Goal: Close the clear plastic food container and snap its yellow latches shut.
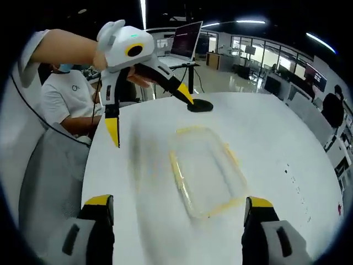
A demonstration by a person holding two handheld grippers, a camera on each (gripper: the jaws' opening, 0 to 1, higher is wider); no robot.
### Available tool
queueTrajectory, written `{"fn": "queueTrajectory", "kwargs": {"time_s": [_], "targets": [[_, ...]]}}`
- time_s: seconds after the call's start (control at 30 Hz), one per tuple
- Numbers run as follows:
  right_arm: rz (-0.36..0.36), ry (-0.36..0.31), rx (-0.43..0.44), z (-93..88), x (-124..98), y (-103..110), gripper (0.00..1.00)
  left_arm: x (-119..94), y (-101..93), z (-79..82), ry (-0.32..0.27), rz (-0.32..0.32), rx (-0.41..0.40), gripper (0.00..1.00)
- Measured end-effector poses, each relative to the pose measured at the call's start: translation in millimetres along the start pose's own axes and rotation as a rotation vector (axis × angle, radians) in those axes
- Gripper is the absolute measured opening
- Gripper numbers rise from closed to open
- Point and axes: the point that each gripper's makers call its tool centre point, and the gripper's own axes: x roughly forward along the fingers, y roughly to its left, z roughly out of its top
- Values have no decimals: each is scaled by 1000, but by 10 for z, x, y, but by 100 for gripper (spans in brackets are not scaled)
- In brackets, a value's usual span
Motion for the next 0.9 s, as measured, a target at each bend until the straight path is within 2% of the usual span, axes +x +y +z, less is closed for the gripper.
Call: {"fn": "queueTrajectory", "kwargs": {"time_s": [0.13, 0.2, 0.33, 0.7, 0.9], "targets": [[-8, -23, 16, 5, -34, 54, 95, -32, -62, -26, -15, 6, -30, 99], [-10, -46, 32, 16, -49, 94, 97, -47, -94, -47, -14, 8, -33, 99], [-24, -50, 39, -28, -67, 139, 99, -78, -165, -94, -18, 8, -56, 99], [-49, -97, 73, -102, -178, 332, 99, -191, -363, -126, -70, 27, -116, 99], [-64, -128, 100, -154, -227, 451, 99, -232, -512, -189, -76, 32, -134, 99]]}}
